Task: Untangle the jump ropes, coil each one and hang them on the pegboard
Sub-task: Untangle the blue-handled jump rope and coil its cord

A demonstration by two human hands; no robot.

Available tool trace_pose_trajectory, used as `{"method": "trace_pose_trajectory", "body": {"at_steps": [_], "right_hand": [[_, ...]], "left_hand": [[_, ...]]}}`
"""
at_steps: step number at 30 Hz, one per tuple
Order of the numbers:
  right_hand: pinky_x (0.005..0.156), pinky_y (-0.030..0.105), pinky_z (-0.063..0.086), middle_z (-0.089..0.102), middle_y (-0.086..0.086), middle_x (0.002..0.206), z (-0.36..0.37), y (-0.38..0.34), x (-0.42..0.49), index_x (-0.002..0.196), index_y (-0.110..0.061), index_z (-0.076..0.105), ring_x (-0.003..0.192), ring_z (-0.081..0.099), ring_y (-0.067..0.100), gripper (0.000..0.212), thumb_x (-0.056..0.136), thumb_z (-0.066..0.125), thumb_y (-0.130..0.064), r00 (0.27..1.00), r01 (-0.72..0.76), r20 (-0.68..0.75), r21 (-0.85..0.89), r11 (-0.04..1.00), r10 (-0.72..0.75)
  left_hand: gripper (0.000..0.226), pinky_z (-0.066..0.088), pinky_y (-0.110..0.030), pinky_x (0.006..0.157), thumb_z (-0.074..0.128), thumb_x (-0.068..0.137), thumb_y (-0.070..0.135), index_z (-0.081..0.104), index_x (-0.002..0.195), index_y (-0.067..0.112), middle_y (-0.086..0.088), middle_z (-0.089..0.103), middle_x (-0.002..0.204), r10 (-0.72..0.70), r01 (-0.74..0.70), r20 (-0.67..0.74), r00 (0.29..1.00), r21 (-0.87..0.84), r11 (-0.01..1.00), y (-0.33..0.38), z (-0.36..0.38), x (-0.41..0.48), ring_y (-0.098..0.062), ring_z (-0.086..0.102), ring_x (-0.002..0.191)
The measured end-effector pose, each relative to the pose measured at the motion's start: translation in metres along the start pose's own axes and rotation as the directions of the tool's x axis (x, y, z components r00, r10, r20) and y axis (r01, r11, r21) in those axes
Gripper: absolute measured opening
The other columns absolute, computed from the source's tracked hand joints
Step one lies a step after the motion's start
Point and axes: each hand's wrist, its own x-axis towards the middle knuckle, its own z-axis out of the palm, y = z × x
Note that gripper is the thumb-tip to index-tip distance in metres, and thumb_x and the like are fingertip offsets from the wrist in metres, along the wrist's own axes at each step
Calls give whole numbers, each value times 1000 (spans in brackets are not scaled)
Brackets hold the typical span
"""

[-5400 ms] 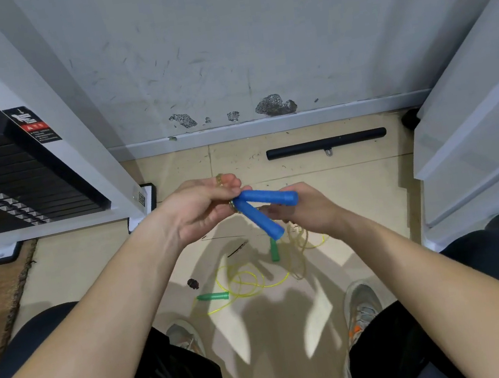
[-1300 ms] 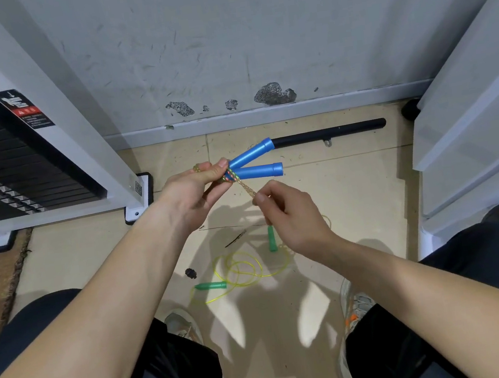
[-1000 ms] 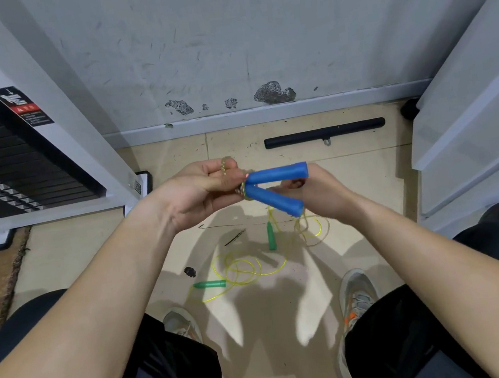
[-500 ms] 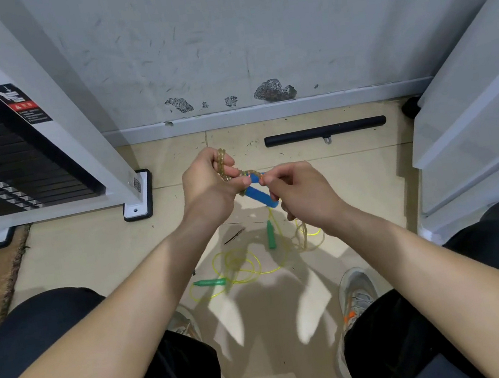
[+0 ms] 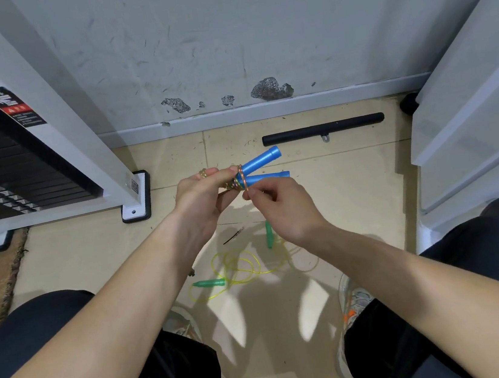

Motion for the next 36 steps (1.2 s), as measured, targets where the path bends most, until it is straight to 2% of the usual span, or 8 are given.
{"method": "trace_pose_trajectory", "body": {"at_steps": [6,10,13,18,22,25,28,36], "right_hand": [[58,25,33,47,-19,49,-3,3,-1,75,-33,64,53,45,3,27,99,53,-30,997,66,43,-137,988,-61],[61,30,42,54,-15,64,-2,7,-4,96,-31,70,67,53,6,22,99,52,-42,996,79,-9,-299,951,-85],[62,30,44,60,-10,64,-4,15,-1,85,-24,69,67,57,8,32,98,53,-49,998,52,-19,-264,963,-60],[61,21,36,56,-15,62,-29,17,15,75,-30,64,58,49,-1,22,97,60,-28,981,86,184,-129,988,-62],[62,27,36,52,-16,58,-56,17,30,65,-28,59,57,43,5,28,89,63,-14,955,142,289,-241,960,-69],[57,31,29,42,-7,58,-65,20,35,58,-20,48,58,31,12,40,84,78,-29,943,149,332,-350,925,-27],[54,26,32,53,-9,55,-70,20,37,56,-22,57,60,37,11,35,80,81,-28,936,157,352,-417,895,0],[53,19,40,63,-18,61,-64,10,30,87,-13,78,59,46,7,17,94,64,-17,912,7,403,-208,978,79]], "left_hand": [[29,58,-24,65,81,78,5,53,83,9,-4,51,82,-74,68,54,996,112,991,-1,-2,-1,-23,66,77],[35,59,-27,66,80,78,0,48,88,11,-3,56,79,-67,65,15,998,63,996,-2,-2,0,-24,68,78],[35,60,-30,70,78,80,2,48,97,9,-3,57,82,-88,88,18,996,21,996,3,-2,-2,-25,68,78],[32,61,-30,73,74,84,1,50,104,9,-5,61,97,-167,152,160,973,101,983,15,-6,-4,-20,71,79],[34,62,-30,74,72,82,-7,53,105,9,-2,58,86,-107,29,260,960,286,958,17,-4,-8,-15,70,72],[32,62,-32,75,72,80,-12,56,100,7,-5,54,94,-117,-66,380,917,436,898,16,-2,-11,-20,70,83],[35,59,-24,71,74,77,-14,57,100,7,-2,54,93,-111,-217,472,874,585,782,14,-2,-14,-12,67,71],[48,53,-21,64,87,68,0,56,99,17,1,60,88,-27,-436,486,873,805,402,1,-2,-8,-5,59,61]]}}
